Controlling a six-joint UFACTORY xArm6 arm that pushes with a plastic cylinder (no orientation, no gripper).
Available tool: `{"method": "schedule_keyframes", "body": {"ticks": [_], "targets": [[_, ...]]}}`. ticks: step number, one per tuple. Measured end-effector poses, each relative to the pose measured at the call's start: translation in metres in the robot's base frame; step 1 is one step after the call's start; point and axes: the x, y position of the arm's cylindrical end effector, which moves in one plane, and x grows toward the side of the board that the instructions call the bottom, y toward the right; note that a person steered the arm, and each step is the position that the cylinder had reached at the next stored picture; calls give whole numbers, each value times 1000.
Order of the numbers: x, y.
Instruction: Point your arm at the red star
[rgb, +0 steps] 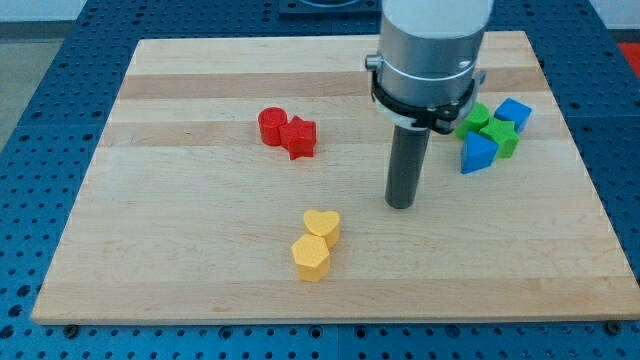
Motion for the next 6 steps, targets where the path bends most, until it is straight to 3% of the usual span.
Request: {"method": "schedule_keyframes", "body": {"ticks": [4,6], "targets": [[0,28],[-28,16]]}}
